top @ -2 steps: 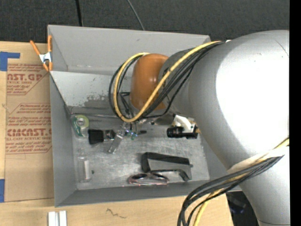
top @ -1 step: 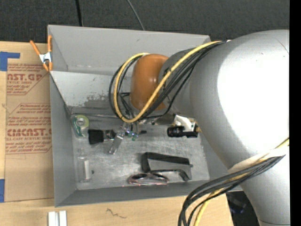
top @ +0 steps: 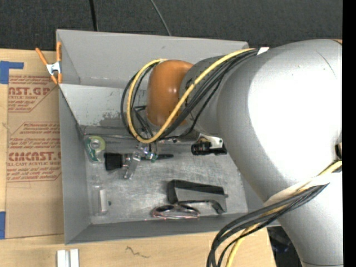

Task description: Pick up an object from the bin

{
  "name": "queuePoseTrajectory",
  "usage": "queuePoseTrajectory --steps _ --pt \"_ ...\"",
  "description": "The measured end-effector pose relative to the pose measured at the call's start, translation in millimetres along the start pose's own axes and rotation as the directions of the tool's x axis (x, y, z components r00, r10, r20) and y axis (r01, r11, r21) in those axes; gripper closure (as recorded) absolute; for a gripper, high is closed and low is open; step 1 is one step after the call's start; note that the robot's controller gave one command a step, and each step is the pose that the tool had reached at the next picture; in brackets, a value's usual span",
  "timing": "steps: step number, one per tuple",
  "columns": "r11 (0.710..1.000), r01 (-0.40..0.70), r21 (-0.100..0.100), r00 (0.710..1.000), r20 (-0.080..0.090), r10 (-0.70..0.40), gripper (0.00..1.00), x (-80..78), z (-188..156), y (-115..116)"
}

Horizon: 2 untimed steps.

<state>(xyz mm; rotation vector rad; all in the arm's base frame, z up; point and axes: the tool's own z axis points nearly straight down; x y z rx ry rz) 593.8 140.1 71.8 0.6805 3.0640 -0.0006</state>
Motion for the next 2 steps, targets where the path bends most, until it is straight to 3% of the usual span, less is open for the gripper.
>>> queuePoseTrajectory --steps 1,2 --pt "1.000 -0.004 0.000 1.000 -0.002 0.004 0.00 20.3 -9 37" --pt "0.999 0.036 -0.002 0.999 -0.001 -0.036 0.00 30.8 2 55"
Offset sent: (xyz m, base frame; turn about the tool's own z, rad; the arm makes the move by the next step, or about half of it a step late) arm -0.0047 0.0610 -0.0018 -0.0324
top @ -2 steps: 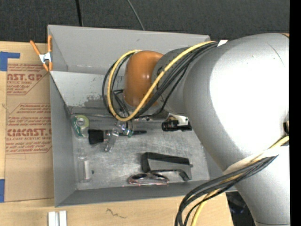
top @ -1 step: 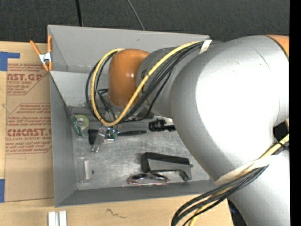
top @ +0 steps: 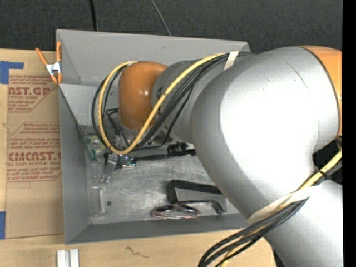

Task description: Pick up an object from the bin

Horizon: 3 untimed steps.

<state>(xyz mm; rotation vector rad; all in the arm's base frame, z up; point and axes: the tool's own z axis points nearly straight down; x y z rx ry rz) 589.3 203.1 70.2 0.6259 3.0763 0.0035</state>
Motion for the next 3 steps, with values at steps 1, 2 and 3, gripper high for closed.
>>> queuePoseTrajectory --steps 1,2,3 --pt "0.928 -0.371 -0.004 0.928 0.007 0.371 1.00 -15.6 -3 -22" --pt "0.929 -0.371 -0.004 0.929 0.007 0.371 1.00 -15.6 -3 -22" --pt "0.927 -0.374 0.000 0.927 0.002 0.374 1.00 3.2 -165 -36"
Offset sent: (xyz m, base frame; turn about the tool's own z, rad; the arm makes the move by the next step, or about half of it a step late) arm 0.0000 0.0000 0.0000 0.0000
